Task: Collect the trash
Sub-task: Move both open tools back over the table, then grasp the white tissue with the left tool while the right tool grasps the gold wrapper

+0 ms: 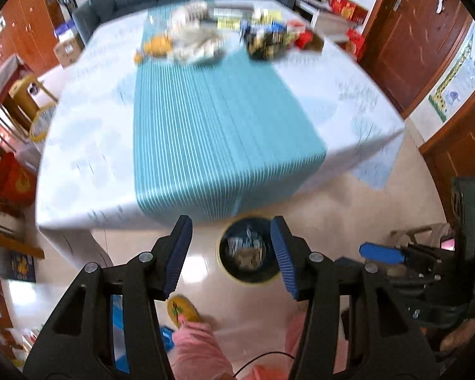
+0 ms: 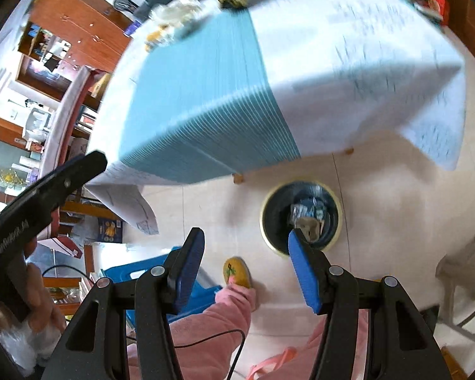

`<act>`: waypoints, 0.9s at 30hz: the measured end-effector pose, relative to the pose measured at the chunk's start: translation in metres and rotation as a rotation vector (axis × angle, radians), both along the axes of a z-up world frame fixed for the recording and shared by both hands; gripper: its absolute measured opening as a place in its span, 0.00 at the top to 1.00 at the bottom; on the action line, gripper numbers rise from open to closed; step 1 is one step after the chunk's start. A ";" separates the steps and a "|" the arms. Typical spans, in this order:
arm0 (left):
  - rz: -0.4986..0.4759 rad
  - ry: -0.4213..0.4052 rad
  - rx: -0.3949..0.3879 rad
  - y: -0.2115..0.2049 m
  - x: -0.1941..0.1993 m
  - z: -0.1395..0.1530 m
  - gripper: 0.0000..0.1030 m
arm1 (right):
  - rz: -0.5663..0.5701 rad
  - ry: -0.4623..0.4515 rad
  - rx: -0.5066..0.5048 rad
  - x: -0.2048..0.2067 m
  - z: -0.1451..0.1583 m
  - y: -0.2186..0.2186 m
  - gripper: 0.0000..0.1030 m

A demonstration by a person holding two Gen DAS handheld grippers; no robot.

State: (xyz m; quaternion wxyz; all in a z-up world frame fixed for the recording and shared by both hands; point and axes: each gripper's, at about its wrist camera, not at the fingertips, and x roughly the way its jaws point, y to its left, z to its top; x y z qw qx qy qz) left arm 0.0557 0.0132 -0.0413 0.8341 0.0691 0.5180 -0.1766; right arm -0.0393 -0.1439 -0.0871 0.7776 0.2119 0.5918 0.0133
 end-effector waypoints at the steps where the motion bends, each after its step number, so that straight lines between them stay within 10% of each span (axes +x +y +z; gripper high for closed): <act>1: -0.003 -0.021 -0.004 -0.001 0.002 0.012 0.53 | 0.003 -0.016 -0.006 0.004 0.008 0.002 0.45; 13: -0.008 -0.176 -0.114 -0.010 0.045 0.105 0.34 | 0.045 -0.254 -0.130 0.083 0.122 -0.001 0.45; 15: -0.005 -0.187 -0.117 -0.011 0.058 0.113 0.19 | 0.045 -0.277 -0.147 0.098 0.136 -0.003 0.45; 27: 0.005 -0.180 -0.120 -0.026 0.179 0.127 0.05 | 0.058 -0.328 -0.251 0.213 0.144 -0.029 0.45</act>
